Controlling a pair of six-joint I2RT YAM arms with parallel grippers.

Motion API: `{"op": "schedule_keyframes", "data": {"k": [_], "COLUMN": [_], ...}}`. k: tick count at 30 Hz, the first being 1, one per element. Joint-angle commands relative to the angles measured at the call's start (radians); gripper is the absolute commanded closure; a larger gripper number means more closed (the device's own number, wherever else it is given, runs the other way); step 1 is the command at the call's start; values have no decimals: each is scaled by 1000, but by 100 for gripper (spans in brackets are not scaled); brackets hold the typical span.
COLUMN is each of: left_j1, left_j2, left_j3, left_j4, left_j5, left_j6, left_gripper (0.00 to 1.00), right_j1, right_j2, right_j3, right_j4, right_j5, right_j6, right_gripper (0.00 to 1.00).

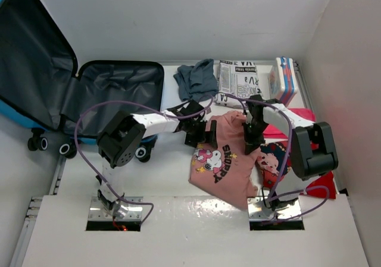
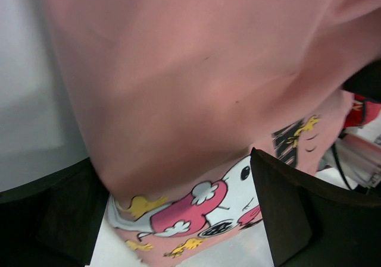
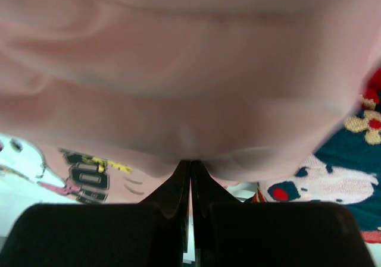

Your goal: Pack the luggage

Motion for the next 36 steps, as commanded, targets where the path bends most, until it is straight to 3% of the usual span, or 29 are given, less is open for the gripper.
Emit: {"op": "schedule_keyframes", "data": {"k": [1,10,12,13,15,16,17,22,25,30,36], "left_j1": [-28,-52,-52,-52,-52,-52,-52,-37,18,107,377], "left_j2": [32,53,64,64,44,27,7,-126,-201,-300,-352], "left_j3": [-18,-54,-31,-19,23,37,50,119,176,313,296], "left_j4": [137,175,184,184,162,146,146,15,-102,-335,-535], "left_j5": [52,14,23,23,37,37,28,-12,10,-144,-124], "left_j6": [-48,-109,-100,-74,-38,-13,-1,171,320,487,627], "left_gripper": [0,3,16,35,51,63,81,100,100,100,100], "right_j1": [-3,26,30,32,37,34,37,37,44,38,14], "right_j2": [31,108,114,114,106,97,93,20,-45,-153,-193], "right_j3": [31,71,88,99,112,117,120,161,218,264,261], "right_j4": [23,52,54,56,51,49,49,31,-1,-27,-24], "right_j5": [33,24,21,23,21,23,20,-13,-23,3,35], "right_j6": [18,47,51,48,50,48,51,42,-4,-102,-164], "right_gripper": [100,100,100,100,100,100,100,100,100,100,100]}}
